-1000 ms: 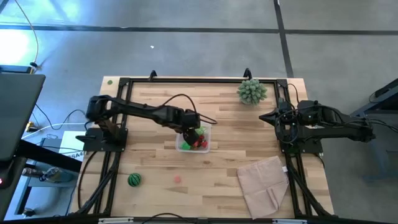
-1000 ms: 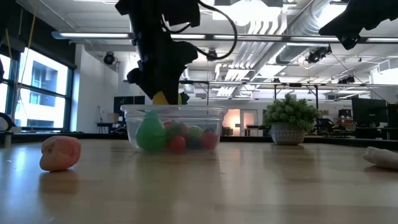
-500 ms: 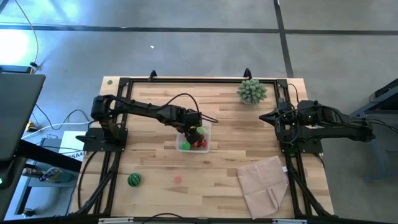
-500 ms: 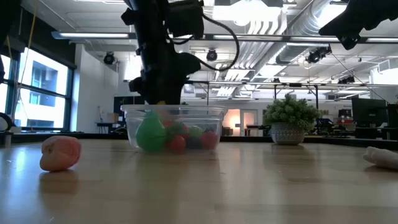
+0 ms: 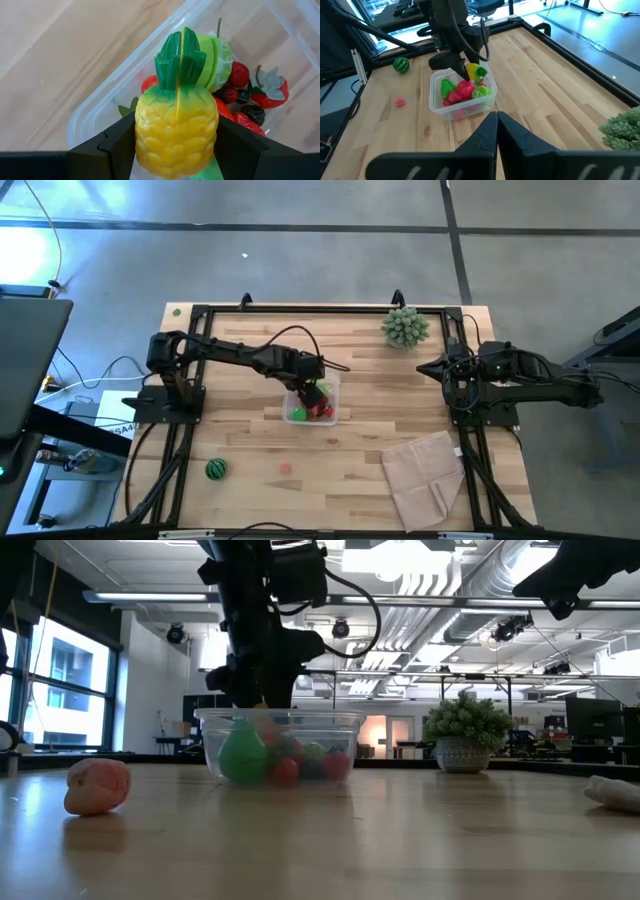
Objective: Pick and placing Produce into tupperware
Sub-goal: Put the yellow pineapple into the transparent bin, then put the pink peach into the transparent bin
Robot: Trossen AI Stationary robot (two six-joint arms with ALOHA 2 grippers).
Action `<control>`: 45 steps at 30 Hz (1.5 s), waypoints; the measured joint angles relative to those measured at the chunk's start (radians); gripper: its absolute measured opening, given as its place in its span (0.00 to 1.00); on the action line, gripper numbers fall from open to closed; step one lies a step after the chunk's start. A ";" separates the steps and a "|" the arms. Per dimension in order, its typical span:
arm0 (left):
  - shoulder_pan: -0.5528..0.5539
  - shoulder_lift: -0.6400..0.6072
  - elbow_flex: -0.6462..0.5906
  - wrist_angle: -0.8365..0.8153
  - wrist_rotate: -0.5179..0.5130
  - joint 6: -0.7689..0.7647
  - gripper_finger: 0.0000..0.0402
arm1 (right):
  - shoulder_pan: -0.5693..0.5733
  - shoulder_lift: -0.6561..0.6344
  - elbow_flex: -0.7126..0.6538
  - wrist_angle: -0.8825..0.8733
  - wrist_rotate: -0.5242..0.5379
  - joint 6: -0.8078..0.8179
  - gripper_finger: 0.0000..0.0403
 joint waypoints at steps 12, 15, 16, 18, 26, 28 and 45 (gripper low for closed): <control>0.000 0.000 0.000 -0.014 -0.001 0.052 0.73 | 0.000 0.000 0.000 0.000 0.000 0.000 0.00; 0.000 0.000 0.000 -0.029 -0.001 0.053 0.76 | 0.000 0.000 0.000 0.000 0.000 0.000 0.00; 0.000 0.000 0.000 -0.034 -0.001 0.053 0.77 | 0.000 0.000 0.000 0.000 0.000 0.000 0.00; 0.000 -0.009 0.000 -0.045 0.007 0.054 0.77 | 0.000 0.000 0.000 0.000 0.000 0.000 0.00; 0.000 -0.129 0.000 -0.075 0.014 0.071 0.69 | 0.000 0.000 0.000 0.000 0.000 0.000 0.00; -0.001 -0.167 0.000 -0.087 0.009 0.070 0.67 | 0.000 0.000 0.000 0.000 0.000 0.000 0.00; -0.228 -0.404 0.001 -0.407 -0.009 -0.349 0.53 | 0.000 0.000 0.000 0.000 0.000 0.000 0.00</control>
